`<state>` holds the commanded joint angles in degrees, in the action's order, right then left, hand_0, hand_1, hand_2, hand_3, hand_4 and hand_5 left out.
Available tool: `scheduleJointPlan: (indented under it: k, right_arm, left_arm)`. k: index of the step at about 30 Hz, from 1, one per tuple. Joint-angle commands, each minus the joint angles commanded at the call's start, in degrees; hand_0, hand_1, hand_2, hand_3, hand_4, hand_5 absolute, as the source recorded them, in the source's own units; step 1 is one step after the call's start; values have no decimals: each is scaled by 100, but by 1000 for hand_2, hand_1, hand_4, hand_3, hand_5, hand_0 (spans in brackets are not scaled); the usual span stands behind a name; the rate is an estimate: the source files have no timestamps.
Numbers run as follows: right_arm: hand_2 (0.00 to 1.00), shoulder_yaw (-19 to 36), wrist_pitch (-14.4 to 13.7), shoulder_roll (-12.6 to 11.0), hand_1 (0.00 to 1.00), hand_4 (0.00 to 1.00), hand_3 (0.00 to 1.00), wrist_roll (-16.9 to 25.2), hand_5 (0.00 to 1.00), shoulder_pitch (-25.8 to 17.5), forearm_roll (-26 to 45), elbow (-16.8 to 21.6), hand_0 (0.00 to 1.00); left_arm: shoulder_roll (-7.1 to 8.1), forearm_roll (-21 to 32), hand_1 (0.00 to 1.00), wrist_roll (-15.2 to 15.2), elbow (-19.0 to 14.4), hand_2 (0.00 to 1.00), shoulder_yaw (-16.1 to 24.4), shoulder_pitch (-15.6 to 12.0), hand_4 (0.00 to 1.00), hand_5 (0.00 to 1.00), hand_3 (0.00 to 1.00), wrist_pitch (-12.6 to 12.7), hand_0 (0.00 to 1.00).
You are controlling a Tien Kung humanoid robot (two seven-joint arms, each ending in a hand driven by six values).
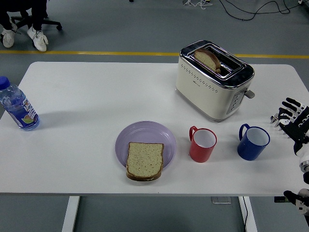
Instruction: Pick up the cup,pour liquid into bread,place the cup on the desk
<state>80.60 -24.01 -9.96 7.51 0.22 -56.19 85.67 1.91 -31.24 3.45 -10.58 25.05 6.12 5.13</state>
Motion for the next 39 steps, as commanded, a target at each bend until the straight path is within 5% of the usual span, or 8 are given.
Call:
scheduleJointPlan:
  k: [30, 39]
  right_arm:
    - [649, 98, 38, 19, 609, 594, 599, 92, 15, 0, 375, -8, 688]
    - [667, 722, 736, -10, 618, 643, 610, -150, 53, -18, 2487, 201, 695]
  left_arm:
    - [-17, -96, 591, -13, -9, 617, 246, 21, 369, 993, 555, 6, 627]
    - [-19, -108, 589, -15, -6, 614, 278, 31, 368, 993, 555, 6, 627]
